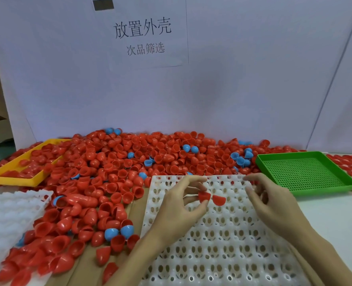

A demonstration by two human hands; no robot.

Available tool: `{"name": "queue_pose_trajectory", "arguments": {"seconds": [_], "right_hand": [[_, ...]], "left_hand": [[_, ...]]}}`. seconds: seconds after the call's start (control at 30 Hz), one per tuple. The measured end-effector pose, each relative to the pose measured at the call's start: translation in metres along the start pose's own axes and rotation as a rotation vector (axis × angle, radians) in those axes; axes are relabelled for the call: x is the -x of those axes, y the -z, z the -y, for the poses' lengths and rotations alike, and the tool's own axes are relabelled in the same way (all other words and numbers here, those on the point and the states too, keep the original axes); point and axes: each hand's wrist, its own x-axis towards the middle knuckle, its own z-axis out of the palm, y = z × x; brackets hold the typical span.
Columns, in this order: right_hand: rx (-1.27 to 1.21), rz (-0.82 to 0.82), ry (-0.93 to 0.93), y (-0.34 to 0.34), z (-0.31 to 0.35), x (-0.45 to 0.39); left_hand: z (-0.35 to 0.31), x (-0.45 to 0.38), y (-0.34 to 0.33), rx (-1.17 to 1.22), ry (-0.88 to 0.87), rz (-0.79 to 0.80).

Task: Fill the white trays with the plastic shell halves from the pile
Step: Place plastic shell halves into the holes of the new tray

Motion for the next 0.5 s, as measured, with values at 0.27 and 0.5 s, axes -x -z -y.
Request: {"name": "queue_pose_trajectory", "arguments": {"seconds": [0.27, 0.5], "right_hand": [[-0.274, 0.252, 0.167, -0.025, 0.037, 0.015], [-0.295, 0.183, 0.130, -0.026, 0.039, 0.018]], "left_hand": [[0.005, -0.002, 0.002, -0.012, -0.060, -0.002], [0.005, -0.003, 0.005, -0.077, -0.070, 0.022]]}}
